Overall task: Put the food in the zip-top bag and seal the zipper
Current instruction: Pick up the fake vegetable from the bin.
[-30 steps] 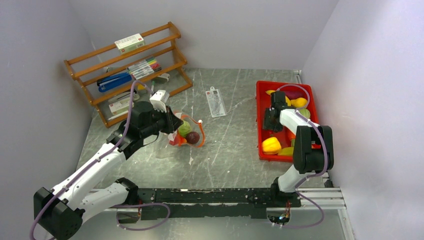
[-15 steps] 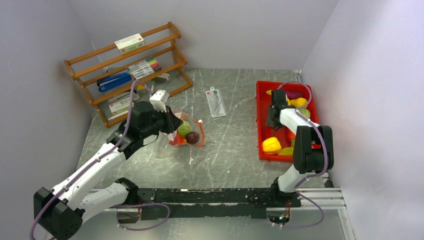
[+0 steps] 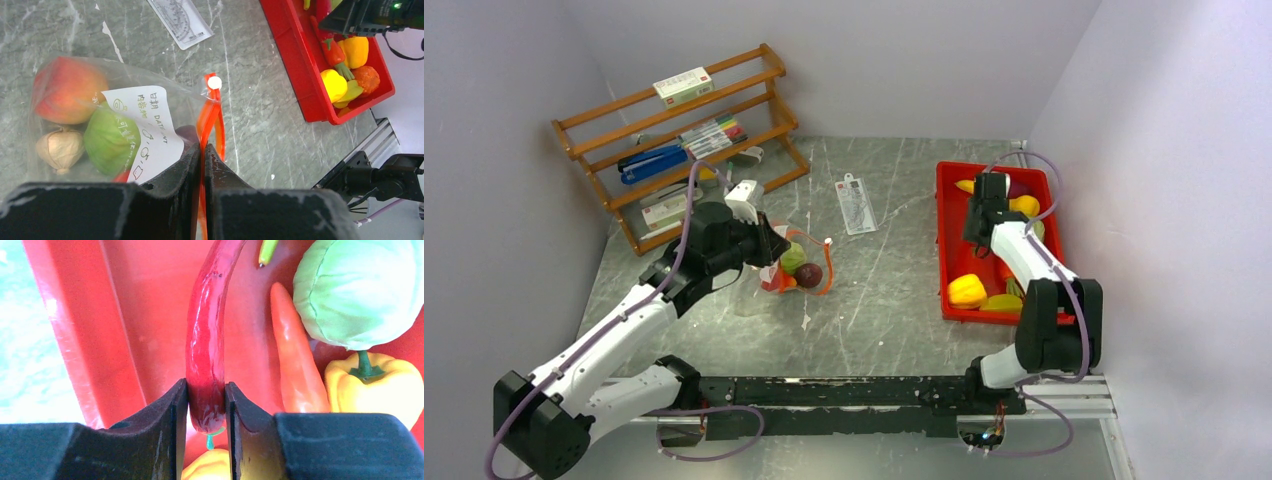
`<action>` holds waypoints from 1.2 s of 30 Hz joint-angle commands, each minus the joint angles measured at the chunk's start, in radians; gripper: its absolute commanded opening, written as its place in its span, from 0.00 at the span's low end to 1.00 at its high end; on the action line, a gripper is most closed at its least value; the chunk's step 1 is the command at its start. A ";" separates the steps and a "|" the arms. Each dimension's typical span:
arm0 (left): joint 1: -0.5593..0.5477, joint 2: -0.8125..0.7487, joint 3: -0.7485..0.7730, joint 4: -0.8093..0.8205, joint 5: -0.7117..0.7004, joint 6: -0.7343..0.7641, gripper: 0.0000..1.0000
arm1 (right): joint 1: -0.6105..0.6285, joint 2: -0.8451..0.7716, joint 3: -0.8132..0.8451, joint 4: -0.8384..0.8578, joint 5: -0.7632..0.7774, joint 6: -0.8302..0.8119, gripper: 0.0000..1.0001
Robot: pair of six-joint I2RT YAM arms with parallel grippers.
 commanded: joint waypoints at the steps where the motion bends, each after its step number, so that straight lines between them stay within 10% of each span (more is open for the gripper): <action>1: 0.006 0.006 0.026 0.021 -0.015 0.002 0.07 | 0.027 -0.079 0.040 -0.016 0.015 0.004 0.22; 21: 0.006 0.028 0.055 0.007 0.003 -0.036 0.07 | 0.460 -0.427 -0.193 0.500 -0.322 -0.211 0.22; 36: 0.006 0.035 0.064 0.022 -0.001 0.006 0.07 | 0.751 -0.327 -0.150 0.253 -0.626 -0.231 0.22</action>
